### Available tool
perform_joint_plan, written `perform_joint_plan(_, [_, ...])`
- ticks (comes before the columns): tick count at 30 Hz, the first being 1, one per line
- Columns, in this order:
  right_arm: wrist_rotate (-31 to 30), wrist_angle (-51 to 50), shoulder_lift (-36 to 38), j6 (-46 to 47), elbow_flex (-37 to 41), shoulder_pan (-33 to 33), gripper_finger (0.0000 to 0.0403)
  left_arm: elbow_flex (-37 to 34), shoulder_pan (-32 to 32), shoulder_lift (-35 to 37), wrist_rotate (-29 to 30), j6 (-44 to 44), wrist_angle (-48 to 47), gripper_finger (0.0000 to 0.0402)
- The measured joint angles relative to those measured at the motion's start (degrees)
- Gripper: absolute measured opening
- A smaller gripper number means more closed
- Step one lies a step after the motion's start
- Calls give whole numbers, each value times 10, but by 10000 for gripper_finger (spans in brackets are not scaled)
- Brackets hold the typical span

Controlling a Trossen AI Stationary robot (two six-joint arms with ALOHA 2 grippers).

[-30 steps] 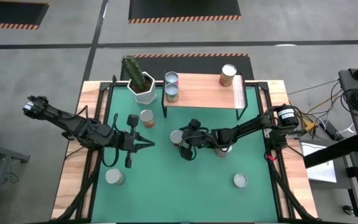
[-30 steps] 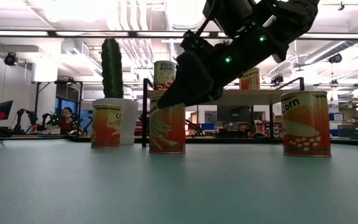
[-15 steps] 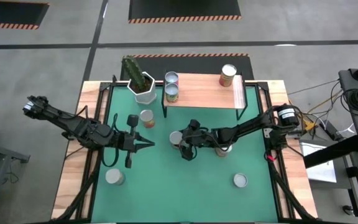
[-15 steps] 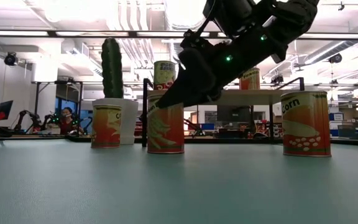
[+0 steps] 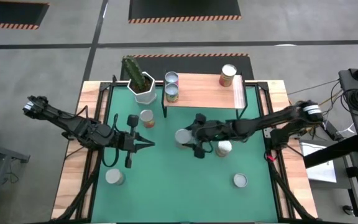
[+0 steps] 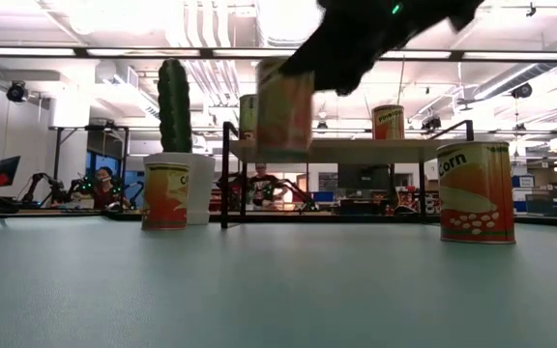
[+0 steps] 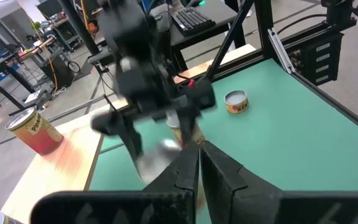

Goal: Pick and place cans onto a shelf
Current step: Put the canned beans on the shelf

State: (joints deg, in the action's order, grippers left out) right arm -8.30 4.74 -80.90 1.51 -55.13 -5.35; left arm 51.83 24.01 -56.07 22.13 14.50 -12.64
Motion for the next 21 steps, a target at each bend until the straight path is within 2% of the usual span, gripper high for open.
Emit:
perform_joint_plan(6, [-3, -123, 125, -41, 0, 20, 307, 0, 0, 0, 0, 0, 1, 0])
perform_joint_plan(11, [-13, -189, 207, -51, 0, 63, 307, 0, 0, 0, 0, 0, 1, 0])
perform_joint_plan(21, [-18, -295, 272, -81, 1, 166, 308, 0, 0, 0, 0, 0, 2, 0])
